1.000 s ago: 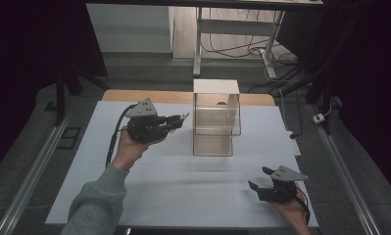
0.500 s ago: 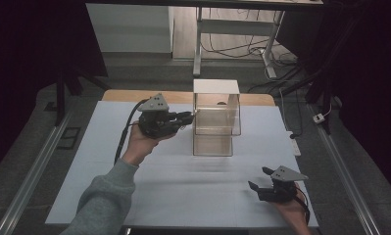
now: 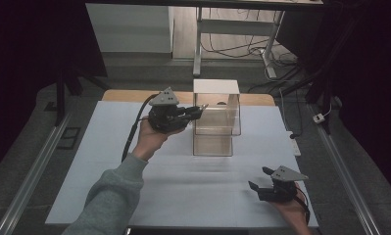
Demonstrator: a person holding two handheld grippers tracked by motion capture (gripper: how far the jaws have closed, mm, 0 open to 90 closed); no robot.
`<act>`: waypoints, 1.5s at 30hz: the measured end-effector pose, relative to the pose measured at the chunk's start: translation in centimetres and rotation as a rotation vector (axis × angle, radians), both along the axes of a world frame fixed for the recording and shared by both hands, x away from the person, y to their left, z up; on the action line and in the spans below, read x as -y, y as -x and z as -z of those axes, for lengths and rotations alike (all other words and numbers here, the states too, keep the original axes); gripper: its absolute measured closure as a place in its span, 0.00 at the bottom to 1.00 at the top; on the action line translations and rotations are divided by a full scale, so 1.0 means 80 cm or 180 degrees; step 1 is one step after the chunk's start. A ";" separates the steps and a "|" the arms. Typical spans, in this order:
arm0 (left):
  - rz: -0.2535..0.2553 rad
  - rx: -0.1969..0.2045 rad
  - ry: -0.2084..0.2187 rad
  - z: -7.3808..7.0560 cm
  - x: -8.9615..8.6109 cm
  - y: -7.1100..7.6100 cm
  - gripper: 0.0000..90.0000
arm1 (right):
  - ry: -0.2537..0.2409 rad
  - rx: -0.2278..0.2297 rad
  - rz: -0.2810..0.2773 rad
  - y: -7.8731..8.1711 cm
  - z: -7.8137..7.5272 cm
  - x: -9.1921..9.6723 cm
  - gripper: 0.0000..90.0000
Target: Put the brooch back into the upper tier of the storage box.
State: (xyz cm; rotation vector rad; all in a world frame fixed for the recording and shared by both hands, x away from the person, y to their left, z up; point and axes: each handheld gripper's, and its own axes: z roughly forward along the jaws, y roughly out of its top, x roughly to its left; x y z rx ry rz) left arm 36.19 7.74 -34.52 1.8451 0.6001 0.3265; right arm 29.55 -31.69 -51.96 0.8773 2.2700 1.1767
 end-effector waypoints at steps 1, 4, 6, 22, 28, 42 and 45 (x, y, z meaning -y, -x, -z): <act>0.0000 0.0000 0.0000 0.000 0.000 0.000 0.88 | 0.0000 0.0000 0.0000 0.000 0.000 0.000 0.24; 0.0025 -0.0004 -0.0009 -0.002 0.009 -0.003 0.88 | 0.0000 -0.0002 0.0002 0.000 0.000 0.000 0.24; 0.0031 -0.0005 -0.0016 -0.003 0.014 -0.005 0.87 | 0.0003 -0.0005 0.0000 0.000 0.000 0.000 0.24; 0.0078 -0.0056 0.0018 0.007 0.025 -0.011 0.66 | 0.0007 -0.0004 -0.0006 0.000 0.001 0.000 0.24; 0.0146 -0.0037 0.0052 0.010 0.013 0.001 0.56 | 0.0015 -0.0008 -0.0004 0.000 0.001 0.000 0.24; 0.0032 0.0037 -0.0055 0.023 -0.029 0.038 0.47 | 0.0020 0.0014 0.0008 0.002 -0.002 0.000 0.24; 0.0000 0.0039 -0.0102 0.027 -0.039 0.046 0.45 | 0.0005 0.0013 0.0019 0.003 -0.003 0.001 0.24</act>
